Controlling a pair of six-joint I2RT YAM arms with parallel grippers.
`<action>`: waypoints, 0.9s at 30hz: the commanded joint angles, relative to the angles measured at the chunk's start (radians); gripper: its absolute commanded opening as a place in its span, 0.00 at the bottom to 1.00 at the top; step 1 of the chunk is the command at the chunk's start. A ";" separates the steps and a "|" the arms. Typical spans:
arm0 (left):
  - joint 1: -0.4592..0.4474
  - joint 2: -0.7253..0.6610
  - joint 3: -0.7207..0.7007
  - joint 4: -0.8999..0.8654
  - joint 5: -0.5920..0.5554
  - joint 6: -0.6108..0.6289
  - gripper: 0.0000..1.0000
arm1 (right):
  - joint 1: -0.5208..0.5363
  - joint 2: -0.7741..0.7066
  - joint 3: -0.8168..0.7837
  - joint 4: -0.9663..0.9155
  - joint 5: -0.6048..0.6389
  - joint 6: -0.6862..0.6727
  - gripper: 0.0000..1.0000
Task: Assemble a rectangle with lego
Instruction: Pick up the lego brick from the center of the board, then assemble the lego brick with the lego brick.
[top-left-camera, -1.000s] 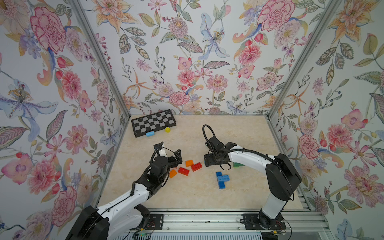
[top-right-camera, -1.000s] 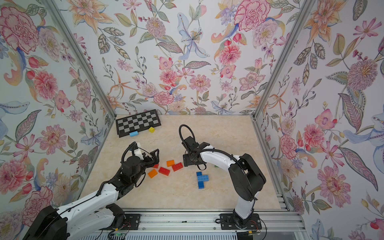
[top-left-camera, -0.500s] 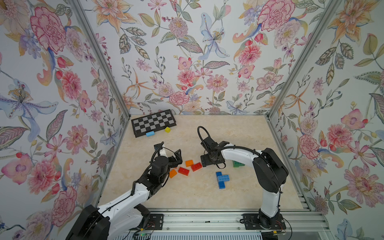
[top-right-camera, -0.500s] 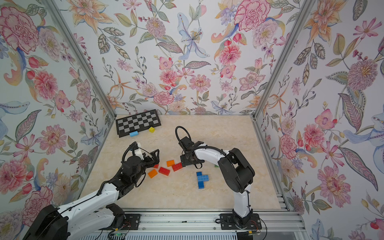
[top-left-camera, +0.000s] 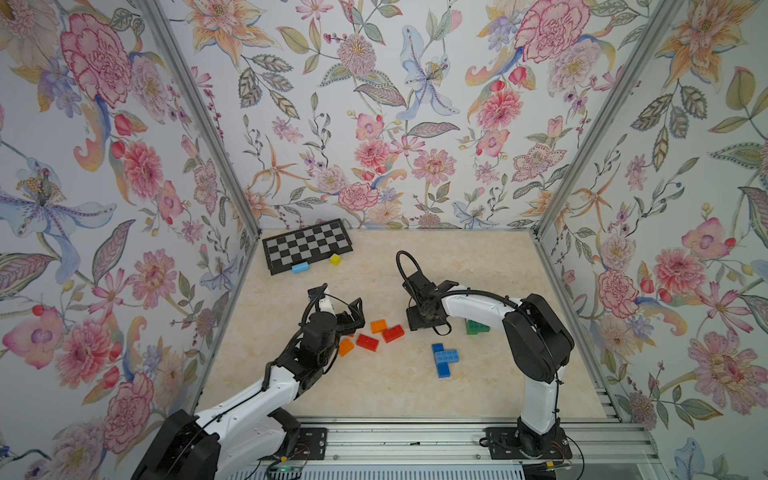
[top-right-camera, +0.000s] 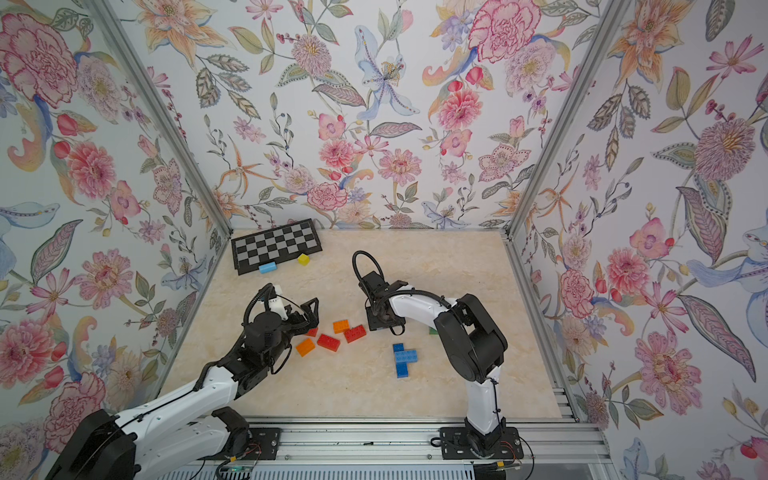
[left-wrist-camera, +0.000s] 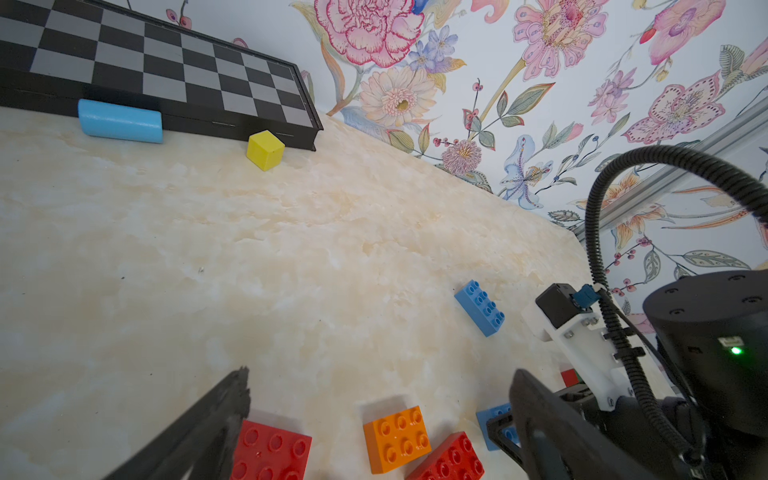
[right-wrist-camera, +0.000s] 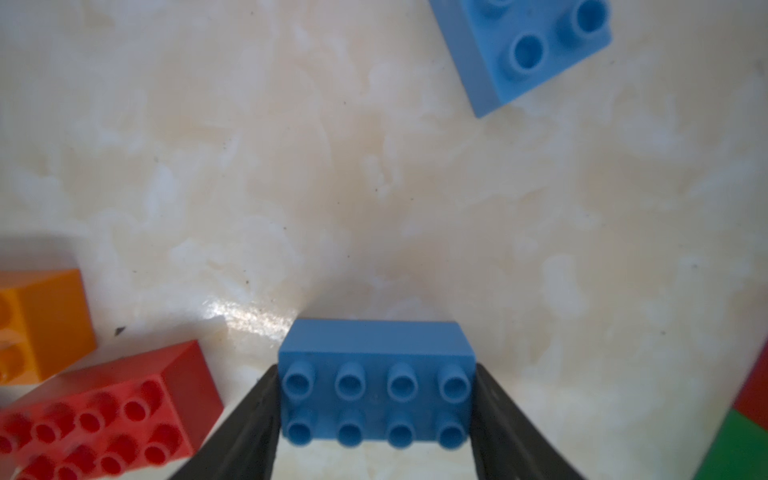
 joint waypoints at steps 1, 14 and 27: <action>0.017 0.001 -0.010 0.013 0.012 0.015 0.99 | -0.002 0.012 0.019 -0.009 0.012 0.005 0.52; 0.019 -0.003 -0.007 0.018 0.018 0.026 0.99 | 0.018 -0.257 -0.146 -0.018 0.013 0.034 0.35; 0.018 0.011 -0.001 0.026 0.039 0.019 0.99 | -0.001 -0.389 -0.339 -0.041 0.002 0.033 0.36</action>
